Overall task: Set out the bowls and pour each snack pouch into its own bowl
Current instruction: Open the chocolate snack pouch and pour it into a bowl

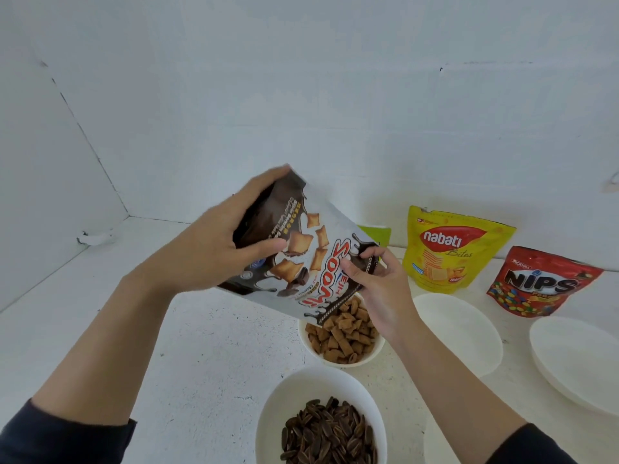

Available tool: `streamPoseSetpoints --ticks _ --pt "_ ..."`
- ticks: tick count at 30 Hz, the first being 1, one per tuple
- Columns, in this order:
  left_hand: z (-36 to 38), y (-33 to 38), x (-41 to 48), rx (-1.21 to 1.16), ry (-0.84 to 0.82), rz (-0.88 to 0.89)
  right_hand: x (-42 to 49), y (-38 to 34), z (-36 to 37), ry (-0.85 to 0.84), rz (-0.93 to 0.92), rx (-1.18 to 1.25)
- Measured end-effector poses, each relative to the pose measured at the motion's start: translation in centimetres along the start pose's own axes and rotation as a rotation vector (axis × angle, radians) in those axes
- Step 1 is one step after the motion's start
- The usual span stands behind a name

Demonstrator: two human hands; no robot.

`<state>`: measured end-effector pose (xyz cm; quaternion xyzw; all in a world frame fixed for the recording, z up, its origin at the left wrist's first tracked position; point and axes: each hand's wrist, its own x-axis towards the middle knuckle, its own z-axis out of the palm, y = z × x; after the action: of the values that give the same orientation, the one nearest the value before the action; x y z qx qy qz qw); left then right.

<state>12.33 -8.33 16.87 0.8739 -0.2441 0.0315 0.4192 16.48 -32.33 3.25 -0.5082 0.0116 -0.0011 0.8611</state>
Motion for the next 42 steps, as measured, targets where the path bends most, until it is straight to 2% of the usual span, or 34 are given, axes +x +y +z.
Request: streamPoseSetpoints --ticks 3,8,10,13,16,19,25,30,32,35,38,40,42 --pt "0.7 -0.2 -0.3 -0.01 0.011 0.005 -0.3 0.3 -0.1 -0.008 0.023 0.021" --pt "-0.2 1.2 -0.2 -0.106 0.226 0.097 -0.4 -2.2 1.4 -0.067 -0.075 0.096" --pt "-0.4 1.2 -0.1 -0.105 0.257 0.095 -0.5 -2.5 1.5 -0.067 -0.077 0.118" --pt "0.4 0.3 -0.1 -0.108 0.17 0.013 -0.6 -1.4 0.8 0.013 0.033 0.058" --pt "1.8 -0.9 -0.1 0.01 0.089 -0.042 -0.8 -0.1 0.2 0.11 0.187 0.015" --pt "1.6 -0.7 0.1 0.025 0.131 -0.017 -0.6 -0.3 0.3 0.103 0.159 0.06" --pt "-0.3 0.5 0.1 -0.099 0.304 0.062 -0.1 -2.5 0.8 -0.081 0.029 0.177" --pt "1.5 -0.9 -0.7 -0.052 0.149 0.01 -0.6 -0.9 -0.5 -0.022 0.137 0.126" --pt "2.1 -1.1 -0.8 -0.046 0.149 -0.001 -0.6 -0.8 -0.7 0.004 0.144 0.115" --pt "2.0 -1.0 -0.6 -0.045 0.246 0.015 -0.6 -2.1 -0.2 0.002 0.087 0.107" --pt "2.4 -1.4 -0.9 -0.058 0.413 0.001 -1.0 -3.4 0.8 0.009 -0.043 -0.012" --pt "3.3 -1.7 -1.3 -0.086 0.57 -0.029 -1.4 -3.7 1.6 0.099 -0.144 -0.21" --pt "4.7 -1.7 -1.7 -0.173 0.728 -0.063 -2.0 -3.1 2.3 0.19 -0.171 -0.303"
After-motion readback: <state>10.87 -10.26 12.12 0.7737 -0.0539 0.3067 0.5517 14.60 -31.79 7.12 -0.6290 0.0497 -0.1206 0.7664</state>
